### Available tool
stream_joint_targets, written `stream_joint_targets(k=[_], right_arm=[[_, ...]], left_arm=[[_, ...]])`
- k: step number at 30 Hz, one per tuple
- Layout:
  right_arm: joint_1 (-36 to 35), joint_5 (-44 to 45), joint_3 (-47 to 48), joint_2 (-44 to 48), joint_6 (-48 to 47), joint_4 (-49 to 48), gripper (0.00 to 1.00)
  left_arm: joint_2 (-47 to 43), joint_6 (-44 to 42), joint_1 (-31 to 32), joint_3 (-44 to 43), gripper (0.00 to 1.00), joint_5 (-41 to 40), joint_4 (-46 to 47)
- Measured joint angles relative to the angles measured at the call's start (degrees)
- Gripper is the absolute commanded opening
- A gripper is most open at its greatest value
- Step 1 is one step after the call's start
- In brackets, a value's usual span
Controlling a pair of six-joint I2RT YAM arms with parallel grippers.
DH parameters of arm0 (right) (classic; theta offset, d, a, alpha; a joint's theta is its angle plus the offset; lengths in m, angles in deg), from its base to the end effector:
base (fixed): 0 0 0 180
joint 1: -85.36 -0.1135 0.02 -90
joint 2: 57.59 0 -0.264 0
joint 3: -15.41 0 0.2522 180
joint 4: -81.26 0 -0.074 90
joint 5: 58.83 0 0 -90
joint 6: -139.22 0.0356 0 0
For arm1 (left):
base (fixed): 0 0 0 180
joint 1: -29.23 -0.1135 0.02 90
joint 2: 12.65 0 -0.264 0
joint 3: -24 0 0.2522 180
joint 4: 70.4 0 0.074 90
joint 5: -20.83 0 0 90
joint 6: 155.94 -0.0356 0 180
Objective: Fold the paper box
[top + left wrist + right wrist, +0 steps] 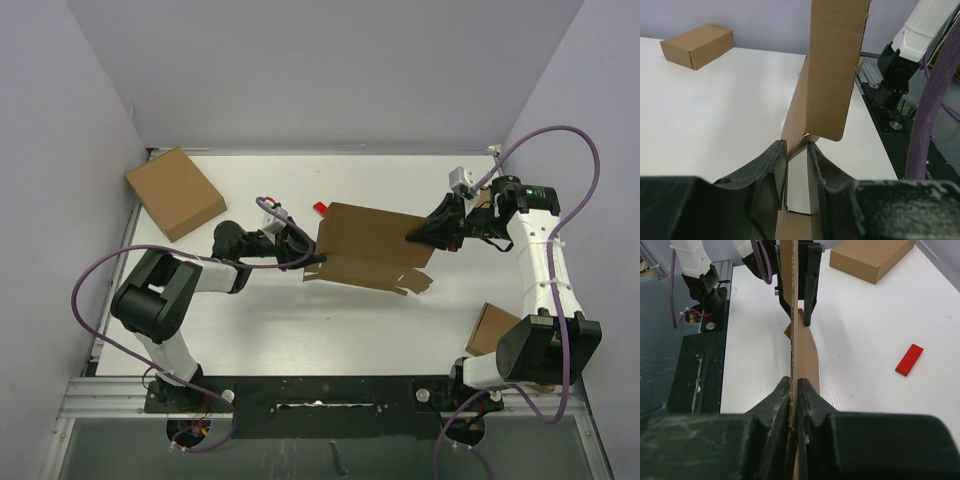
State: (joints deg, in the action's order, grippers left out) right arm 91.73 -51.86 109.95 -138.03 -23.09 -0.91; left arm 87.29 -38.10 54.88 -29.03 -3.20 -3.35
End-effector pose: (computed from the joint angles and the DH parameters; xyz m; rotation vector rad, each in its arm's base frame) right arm 0.2318 0.0097 0.3574 -1.0806 1.5013 1.2007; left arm 0.2752 -0.1682 0.2198 1.0693 1.1956 -1.4381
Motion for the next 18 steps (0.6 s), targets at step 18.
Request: stream_joint_targets(k=[18], right_arm=[[0.74, -0.42, -0.61, 0.0, 1.62, -1.79, 0.0]], left_arm=[[0.96, 0.66, 2.08, -1.31, 0.0, -1.22, 0.85]])
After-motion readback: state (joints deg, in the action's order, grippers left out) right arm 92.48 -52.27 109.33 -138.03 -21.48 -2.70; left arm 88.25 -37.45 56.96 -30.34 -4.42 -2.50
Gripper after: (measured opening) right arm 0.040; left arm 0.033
